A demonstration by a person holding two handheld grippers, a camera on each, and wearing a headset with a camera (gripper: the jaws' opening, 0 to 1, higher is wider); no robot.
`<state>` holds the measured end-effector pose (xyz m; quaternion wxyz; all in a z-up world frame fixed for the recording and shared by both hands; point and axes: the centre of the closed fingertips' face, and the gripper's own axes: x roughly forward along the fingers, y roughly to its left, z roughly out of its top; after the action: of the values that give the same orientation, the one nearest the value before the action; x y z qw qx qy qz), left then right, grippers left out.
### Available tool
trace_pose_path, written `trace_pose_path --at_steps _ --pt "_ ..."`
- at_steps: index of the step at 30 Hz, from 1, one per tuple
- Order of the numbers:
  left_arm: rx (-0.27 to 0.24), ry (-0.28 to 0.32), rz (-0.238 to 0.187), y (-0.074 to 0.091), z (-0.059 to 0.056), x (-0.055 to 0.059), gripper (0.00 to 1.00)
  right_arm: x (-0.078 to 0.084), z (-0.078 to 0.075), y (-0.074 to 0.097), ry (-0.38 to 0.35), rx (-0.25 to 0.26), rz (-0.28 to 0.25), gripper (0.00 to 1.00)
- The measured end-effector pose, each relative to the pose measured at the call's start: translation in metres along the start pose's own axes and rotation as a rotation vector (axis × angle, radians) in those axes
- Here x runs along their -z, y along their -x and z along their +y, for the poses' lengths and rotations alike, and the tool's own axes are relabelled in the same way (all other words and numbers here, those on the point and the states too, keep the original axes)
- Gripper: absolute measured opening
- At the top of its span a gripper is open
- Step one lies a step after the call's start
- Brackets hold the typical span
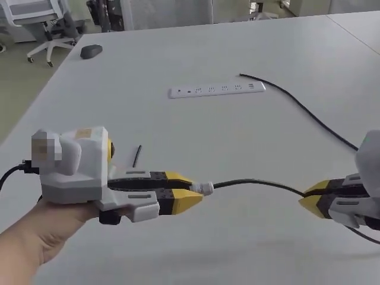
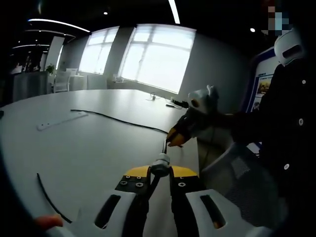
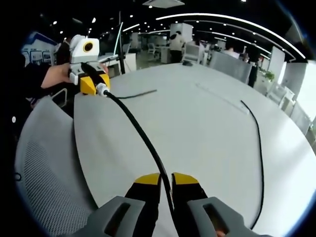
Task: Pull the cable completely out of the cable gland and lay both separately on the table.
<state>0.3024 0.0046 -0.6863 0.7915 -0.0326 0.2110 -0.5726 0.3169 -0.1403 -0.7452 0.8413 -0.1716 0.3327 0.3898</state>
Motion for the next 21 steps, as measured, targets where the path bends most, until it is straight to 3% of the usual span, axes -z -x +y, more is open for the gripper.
trace_pose_path --at_steps 3,12,15,17,18,19,21 --pt "0.002 -0.001 0.001 0.0 -0.001 0.0 0.15 -0.006 0.01 -0.003 0.005 -0.03 -0.005 0.13" --pt "0.007 -0.011 0.024 -0.004 -0.004 0.005 0.15 -0.052 0.047 -0.004 0.092 -0.12 -0.114 0.11" --pt "0.014 -0.01 0.027 -0.004 -0.005 0.006 0.15 -0.066 0.056 -0.004 0.154 -0.132 -0.155 0.11" --pt "0.017 -0.009 0.029 -0.005 -0.006 0.006 0.15 -0.077 0.07 -0.004 0.241 -0.167 -0.196 0.09" --pt "0.019 -0.007 0.029 -0.005 -0.006 0.006 0.15 -0.078 0.071 -0.004 0.238 -0.158 -0.193 0.09" --pt "0.021 -0.007 0.028 -0.006 -0.007 0.006 0.15 -0.084 0.079 -0.005 0.283 -0.184 -0.217 0.09" --pt "0.021 -0.011 0.032 -0.007 -0.008 0.006 0.15 -0.087 0.082 -0.006 0.277 -0.183 -0.214 0.05"
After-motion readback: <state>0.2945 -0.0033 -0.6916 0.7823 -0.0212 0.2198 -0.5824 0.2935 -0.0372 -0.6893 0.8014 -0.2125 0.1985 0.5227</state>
